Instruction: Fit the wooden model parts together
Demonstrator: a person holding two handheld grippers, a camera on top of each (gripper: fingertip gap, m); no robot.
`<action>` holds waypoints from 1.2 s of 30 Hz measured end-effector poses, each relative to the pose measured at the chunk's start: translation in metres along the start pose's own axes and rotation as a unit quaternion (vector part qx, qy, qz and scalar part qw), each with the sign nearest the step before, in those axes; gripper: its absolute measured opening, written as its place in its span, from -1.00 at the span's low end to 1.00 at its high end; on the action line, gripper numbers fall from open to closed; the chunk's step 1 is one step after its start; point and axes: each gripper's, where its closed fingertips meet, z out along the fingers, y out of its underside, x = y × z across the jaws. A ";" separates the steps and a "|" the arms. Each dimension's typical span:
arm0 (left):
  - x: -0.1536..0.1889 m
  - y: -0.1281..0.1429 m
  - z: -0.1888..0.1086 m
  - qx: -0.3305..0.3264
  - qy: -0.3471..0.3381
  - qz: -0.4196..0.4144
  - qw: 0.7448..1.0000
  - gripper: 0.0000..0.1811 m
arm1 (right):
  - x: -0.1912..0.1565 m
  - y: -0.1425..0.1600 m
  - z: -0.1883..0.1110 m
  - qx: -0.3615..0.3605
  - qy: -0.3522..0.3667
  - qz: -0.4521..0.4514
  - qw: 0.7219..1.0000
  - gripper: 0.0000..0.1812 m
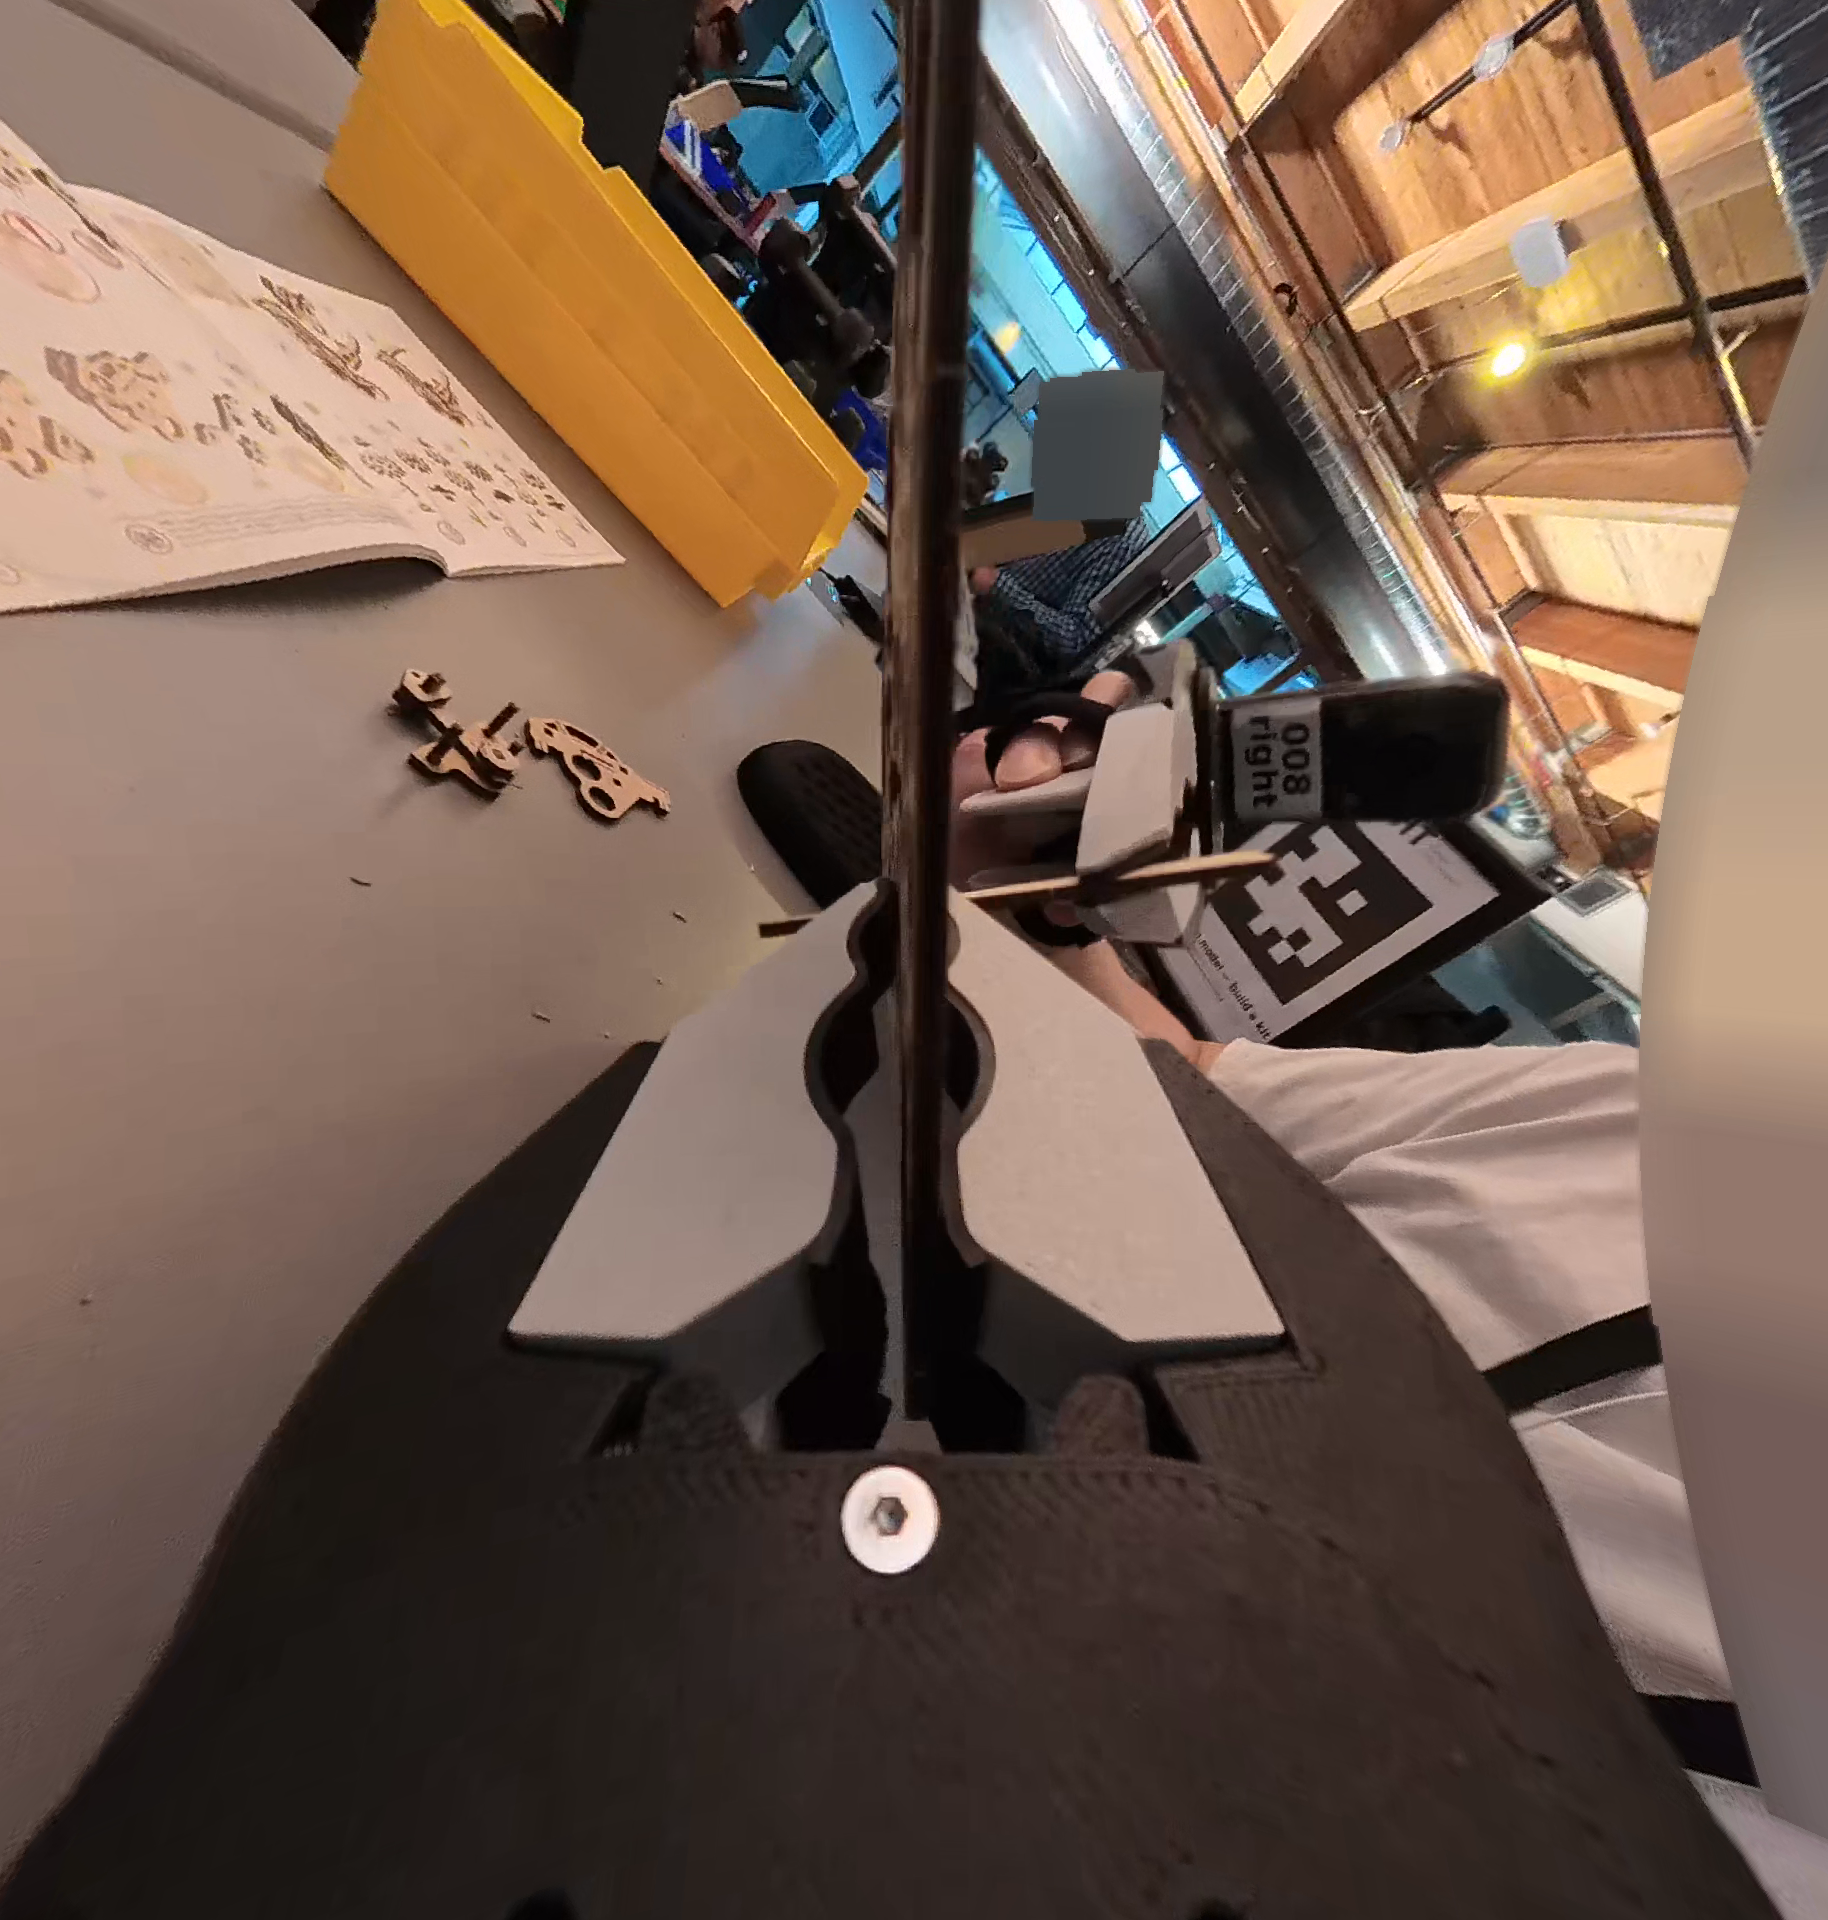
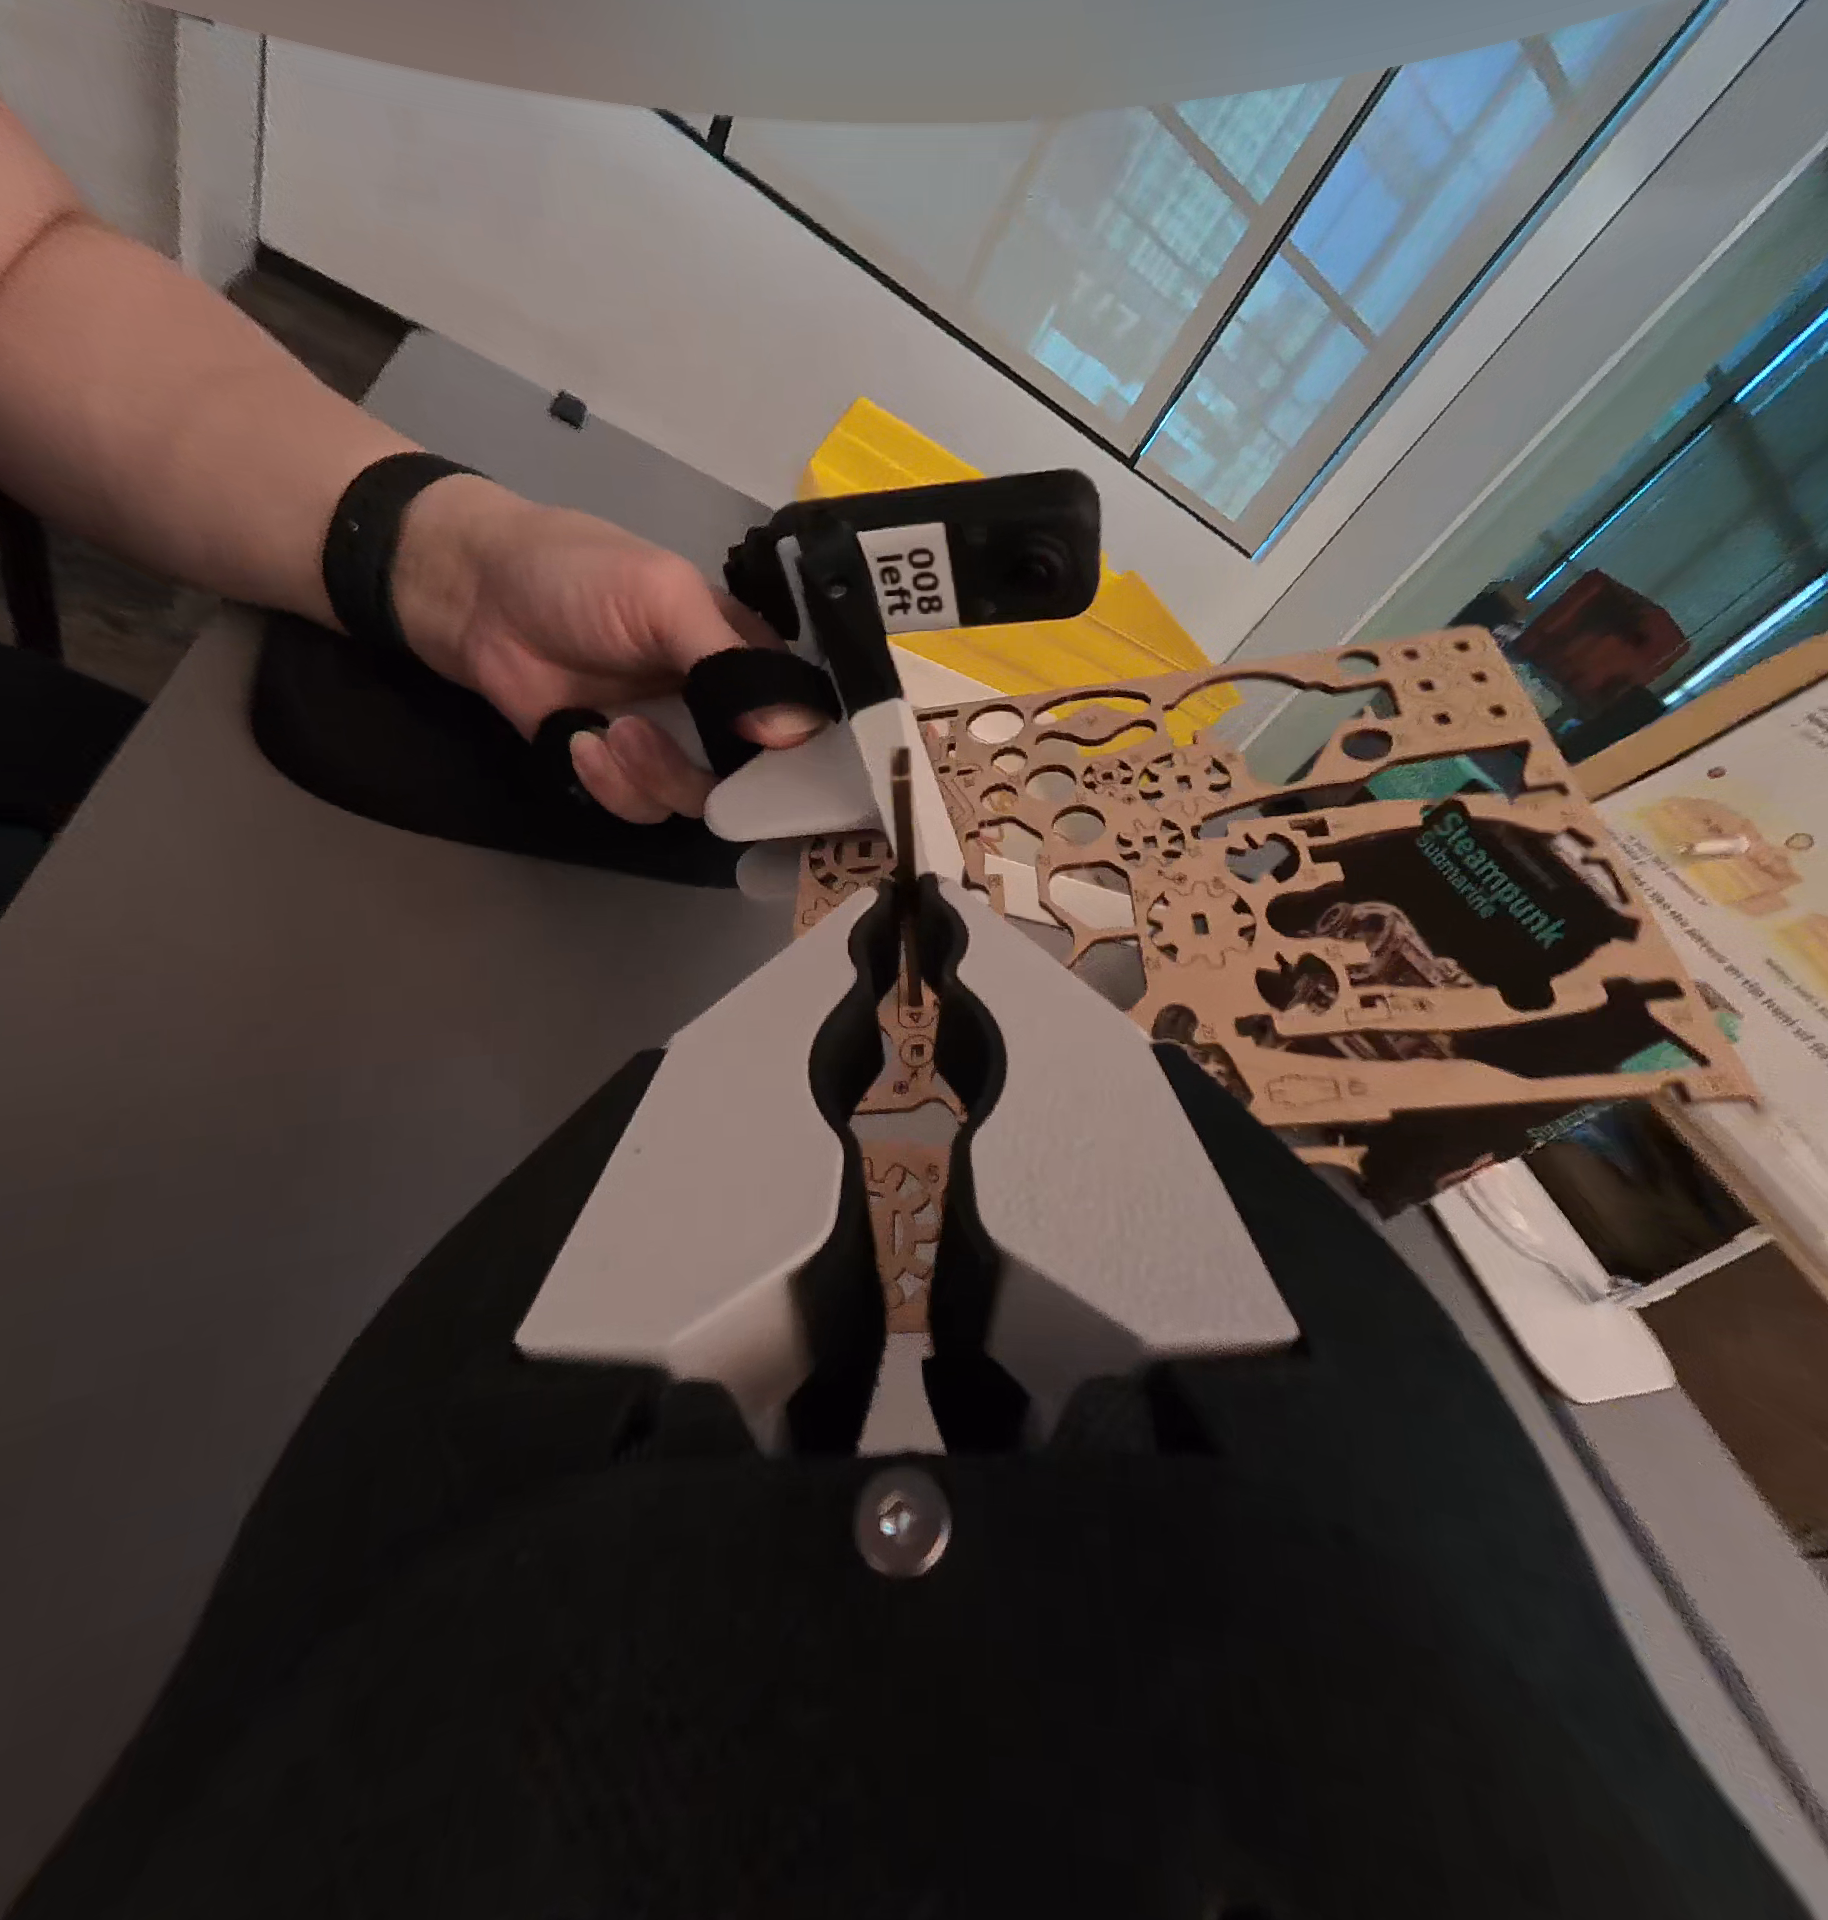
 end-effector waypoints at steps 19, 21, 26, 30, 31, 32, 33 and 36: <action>-0.005 -0.015 -0.009 0.024 0.007 -0.016 1.000 -0.62 | 0.017 -0.001 -0.002 -0.004 0.062 0.020 0.998 -0.99; -0.006 -0.009 -0.004 0.005 -0.003 -0.003 1.000 -0.49 | 0.022 -0.005 -0.003 0.007 0.078 0.029 0.997 -0.99; 0.005 -0.003 0.003 0.000 0.047 -0.026 0.999 -0.61 | 0.032 -0.012 0.000 0.024 0.132 0.044 0.990 -0.99; 0.010 -0.005 0.002 0.008 0.047 0.005 0.999 -0.88 | 0.031 -0.019 0.010 0.036 0.153 0.064 0.985 -1.00; 0.011 -0.007 0.001 0.014 0.042 0.015 0.999 -0.94 | 0.030 -0.020 0.014 0.039 0.155 0.070 0.985 -1.00; 0.010 -0.008 0.000 0.015 0.033 0.024 0.999 -0.97 | 0.030 -0.022 0.015 0.043 0.159 0.071 0.984 -0.99; 0.009 -0.007 -0.001 0.010 0.019 0.038 0.999 -0.99 | 0.029 -0.023 0.017 0.041 0.160 0.072 0.984 -0.99; 0.011 -0.008 -0.004 0.003 -0.010 0.093 0.996 -0.99 | 0.030 -0.027 0.016 0.066 0.146 0.105 0.982 -0.99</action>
